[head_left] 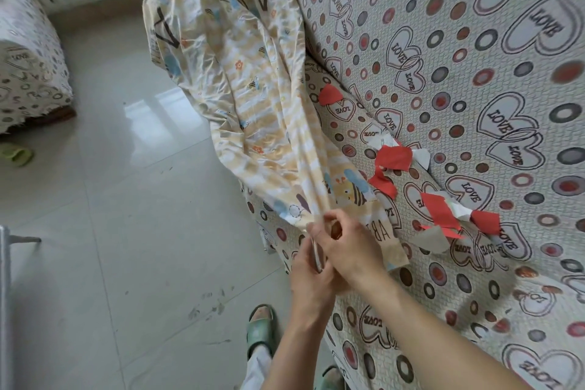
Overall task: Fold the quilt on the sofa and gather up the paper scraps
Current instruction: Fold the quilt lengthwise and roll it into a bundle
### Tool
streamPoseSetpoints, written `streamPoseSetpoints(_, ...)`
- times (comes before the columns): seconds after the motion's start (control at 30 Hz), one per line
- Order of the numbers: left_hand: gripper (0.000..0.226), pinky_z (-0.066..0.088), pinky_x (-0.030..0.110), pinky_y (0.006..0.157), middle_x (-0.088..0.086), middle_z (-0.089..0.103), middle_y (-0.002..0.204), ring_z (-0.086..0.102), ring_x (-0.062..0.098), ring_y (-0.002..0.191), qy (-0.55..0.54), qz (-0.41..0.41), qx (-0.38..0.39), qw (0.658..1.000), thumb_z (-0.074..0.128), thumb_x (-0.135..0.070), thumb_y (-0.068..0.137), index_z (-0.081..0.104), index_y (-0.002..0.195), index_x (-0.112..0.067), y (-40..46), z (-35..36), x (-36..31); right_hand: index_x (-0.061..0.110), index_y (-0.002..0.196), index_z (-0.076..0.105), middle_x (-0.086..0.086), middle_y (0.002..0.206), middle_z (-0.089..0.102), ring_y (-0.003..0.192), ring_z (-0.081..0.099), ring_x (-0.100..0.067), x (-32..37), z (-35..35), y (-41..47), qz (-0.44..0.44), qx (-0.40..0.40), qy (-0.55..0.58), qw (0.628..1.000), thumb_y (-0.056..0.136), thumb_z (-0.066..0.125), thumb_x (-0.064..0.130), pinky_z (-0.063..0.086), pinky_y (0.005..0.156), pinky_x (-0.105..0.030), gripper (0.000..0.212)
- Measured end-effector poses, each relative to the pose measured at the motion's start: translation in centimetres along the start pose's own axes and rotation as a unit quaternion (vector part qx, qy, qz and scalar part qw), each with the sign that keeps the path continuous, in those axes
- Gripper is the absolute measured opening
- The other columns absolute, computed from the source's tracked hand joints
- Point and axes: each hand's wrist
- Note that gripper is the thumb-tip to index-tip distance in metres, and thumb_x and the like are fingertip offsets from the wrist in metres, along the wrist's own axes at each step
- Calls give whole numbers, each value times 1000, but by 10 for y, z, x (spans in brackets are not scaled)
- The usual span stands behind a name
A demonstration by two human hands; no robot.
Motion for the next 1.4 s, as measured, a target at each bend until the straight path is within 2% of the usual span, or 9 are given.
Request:
streamPoseSetpoints(0.1, 31, 58, 35, 85, 7, 75, 102, 71, 16, 94, 10, 5, 16, 1000, 62, 2, 89, 67, 114, -15, -1, 6, -1, 26, 89, 59, 10, 82, 64, 78, 62, -17, 3, -7, 20, 62, 37, -44, 996, 86, 52, 52, 49, 70, -33, 28)
streamPoseSetpoints(0.2, 33, 57, 36, 87, 4, 73, 102, 69, 18, 96, 53, 26, 11, 998, 67, -5, 81, 68, 109, -22, 0, 9, 3, 15, 64, 55, 4, 58, 58, 62, 57, -20, -3, -11, 33, 117, 18, 98, 988, 87, 56, 34, 47, 64, -39, 30)
streamPoseSetpoints(0.33, 35, 58, 37, 86, 4, 70, 103, 69, 20, 95, 37, 32, 19, 999, 70, -9, 79, 63, 111, -22, 3, 19, 5, 9, 71, 66, -6, 64, 65, 65, 60, -24, -7, -15, 35, 157, -37, 242, 957, 88, 56, 40, 52, 69, -46, 36)
streamPoseSetpoints(0.6, 37, 54, 27, 81, 1, 73, 96, 66, 12, 87, 31, 45, 41, 998, 65, 4, 82, 67, 107, -23, 3, 32, 1, 17, 63, 49, 6, 60, 53, 65, 56, -25, 5, -36, 44, 80, -31, -52, 995, 90, 54, 33, 35, 55, -30, 33)
streamPoseSetpoints(0.73, 45, 48, 17, 92, -9, 72, 109, 64, 4, 106, 24, 79, 69, 994, 61, 12, 82, 60, 121, -10, 3, 41, -15, 20, 74, 57, 10, 75, 49, 74, 55, -21, 15, -40, 36, 6, -100, -23, 995, 95, 51, 34, 33, 60, -30, 27)
streamPoseSetpoints(0.87, 39, 52, 23, 91, -7, 75, 104, 67, 4, 100, 43, 50, 84, 994, 60, 12, 82, 64, 112, -13, 2, 39, -14, 26, 99, 60, 7, 89, 65, 85, 63, -22, 28, -44, 35, 54, 22, -116, 992, 82, 57, 56, 42, 65, -30, 34)
streamPoseSetpoints(1.03, 31, 51, 22, 72, -5, 71, 83, 61, 5, 77, 37, -26, 176, 983, 56, 6, 78, 67, 99, -13, 6, 21, -24, 22, 111, 60, 1, 99, 62, 76, 52, -19, 32, -48, 35, 28, 39, -155, 987, 92, 48, 16, 35, 57, -25, 23)
streamPoseSetpoints(1.2, 18, 50, 27, 58, 6, 62, 82, 57, 14, 70, -88, -155, -33, 983, 48, 0, 94, 62, 102, -8, 60, -7, -39, 29, 119, 55, 6, 103, 58, 71, 53, -13, 26, -37, 34, -12, 42, -142, 989, 95, 43, 19, 30, 50, -19, 29)
streamPoseSetpoints(1.4, 39, 51, 28, 57, 7, 68, 87, 64, 18, 68, -135, -227, -41, 964, 70, -34, 86, 62, 116, -10, 124, -14, -65, 40, 135, 42, 8, 95, 54, 66, 52, -8, 28, -24, 31, -46, 103, -118, 987, 97, 46, 18, 31, 50, -13, 44)
Point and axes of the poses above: each hand's wrist, its own y-axis towards the middle knuckle, its own z-axis out of the palm, x = y × z
